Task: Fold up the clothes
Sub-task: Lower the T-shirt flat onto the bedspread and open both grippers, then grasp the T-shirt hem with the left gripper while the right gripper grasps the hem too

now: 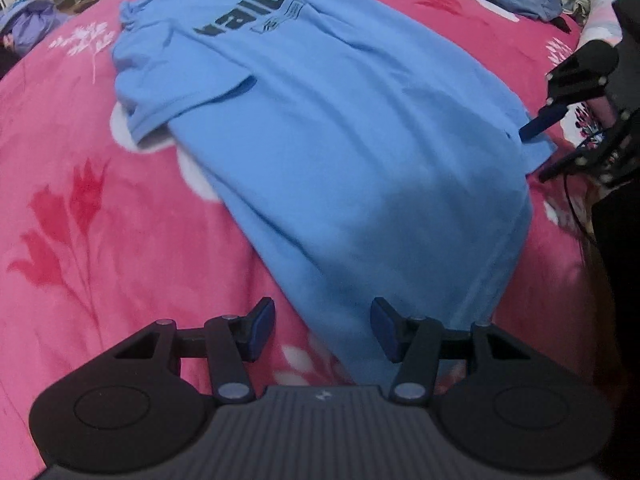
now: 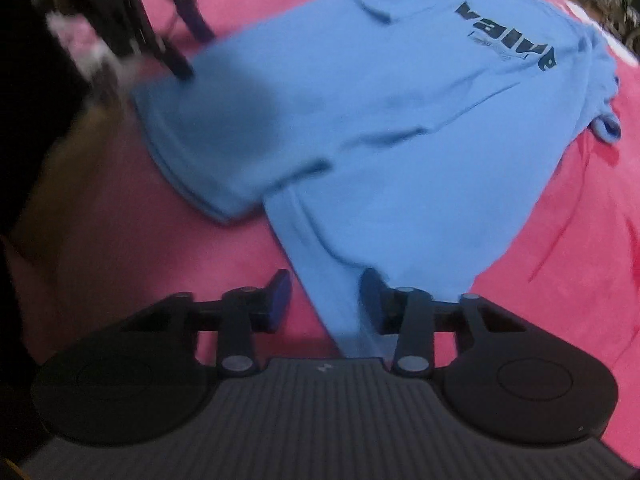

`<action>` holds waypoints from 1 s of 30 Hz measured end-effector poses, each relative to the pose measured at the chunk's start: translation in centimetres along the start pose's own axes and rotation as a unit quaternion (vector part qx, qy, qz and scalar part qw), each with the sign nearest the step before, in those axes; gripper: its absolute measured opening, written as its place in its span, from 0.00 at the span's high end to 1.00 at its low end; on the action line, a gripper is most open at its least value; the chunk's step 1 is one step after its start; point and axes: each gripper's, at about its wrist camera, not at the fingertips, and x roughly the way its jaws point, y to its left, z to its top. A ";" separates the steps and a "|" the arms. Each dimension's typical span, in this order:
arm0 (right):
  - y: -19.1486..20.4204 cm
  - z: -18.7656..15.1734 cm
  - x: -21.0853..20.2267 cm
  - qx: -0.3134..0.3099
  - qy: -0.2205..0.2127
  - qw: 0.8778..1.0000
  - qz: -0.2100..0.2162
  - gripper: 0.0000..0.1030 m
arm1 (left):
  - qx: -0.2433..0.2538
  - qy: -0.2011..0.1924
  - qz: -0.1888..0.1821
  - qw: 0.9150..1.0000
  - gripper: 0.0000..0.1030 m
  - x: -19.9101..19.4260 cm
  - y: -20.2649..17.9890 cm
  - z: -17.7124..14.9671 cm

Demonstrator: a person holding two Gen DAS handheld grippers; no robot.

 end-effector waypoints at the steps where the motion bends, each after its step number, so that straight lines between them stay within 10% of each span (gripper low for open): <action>1: 0.0 -0.4 0.2 -0.002 -0.002 1.000 -0.009 0.78 | 0.000 0.001 -0.001 1.000 0.47 0.0 0.0 -0.2; 3: -0.6 -0.9 -0.4 0.033 -0.010 0.999 -0.013 0.97 | 0.000 0.003 -0.005 1.000 0.47 0.0 -0.3 -0.7; 21: -6.9 -8.2 -4.5 0.340 -0.017 0.926 -0.164 0.97 | -0.032 0.027 -0.048 0.998 0.47 0.8 -1.0 -2.3; 30: -9.1 -11.7 -8.4 0.492 -0.140 0.859 -0.018 0.76 | -0.010 0.023 -0.032 0.999 0.54 0.6 -2.3 -2.6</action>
